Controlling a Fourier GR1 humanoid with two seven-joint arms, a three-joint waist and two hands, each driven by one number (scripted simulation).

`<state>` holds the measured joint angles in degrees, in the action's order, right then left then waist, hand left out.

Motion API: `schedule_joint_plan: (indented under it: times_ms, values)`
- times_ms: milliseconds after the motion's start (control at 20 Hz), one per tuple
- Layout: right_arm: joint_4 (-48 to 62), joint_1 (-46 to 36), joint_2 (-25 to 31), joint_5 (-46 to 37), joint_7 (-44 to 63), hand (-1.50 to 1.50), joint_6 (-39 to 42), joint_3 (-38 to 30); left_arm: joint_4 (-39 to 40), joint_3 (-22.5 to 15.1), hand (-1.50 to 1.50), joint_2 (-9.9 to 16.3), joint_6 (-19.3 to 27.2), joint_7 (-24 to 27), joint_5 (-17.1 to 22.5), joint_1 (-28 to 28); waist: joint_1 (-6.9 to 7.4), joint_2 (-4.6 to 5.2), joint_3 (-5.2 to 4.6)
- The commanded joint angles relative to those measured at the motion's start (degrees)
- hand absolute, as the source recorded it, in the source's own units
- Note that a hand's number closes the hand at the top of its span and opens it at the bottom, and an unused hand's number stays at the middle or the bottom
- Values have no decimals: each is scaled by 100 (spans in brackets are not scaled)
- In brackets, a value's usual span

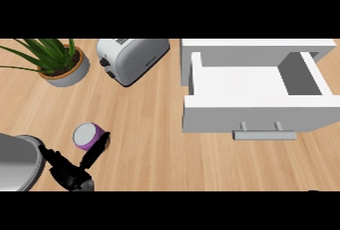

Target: Pick up the can, place it into the drawer and close the drawer

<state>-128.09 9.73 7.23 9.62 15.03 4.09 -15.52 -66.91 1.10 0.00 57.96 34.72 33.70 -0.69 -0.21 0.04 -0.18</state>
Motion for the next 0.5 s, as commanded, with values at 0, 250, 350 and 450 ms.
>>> schedule_joint_plan:
  times_ms: [0,250,350,450]
  values:
    - [-60,133,-307,-568,-134,-150,-62,444,617,301,-150,0,-900,815,400,-48,12,-2,12]
    - [146,-412,60,-186,258,-150,-69,-31,1802,518,-150,146,-1535,733,462,917,-6,6,13]
    - [59,-203,25,-48,76,-150,69,-161,2241,644,-150,169,-1631,852,423,1292,-28,2,14]
    - [45,-40,-346,-627,-247,-150,-91,257,2080,577,150,179,-1760,798,395,1222,-8,-2,16]
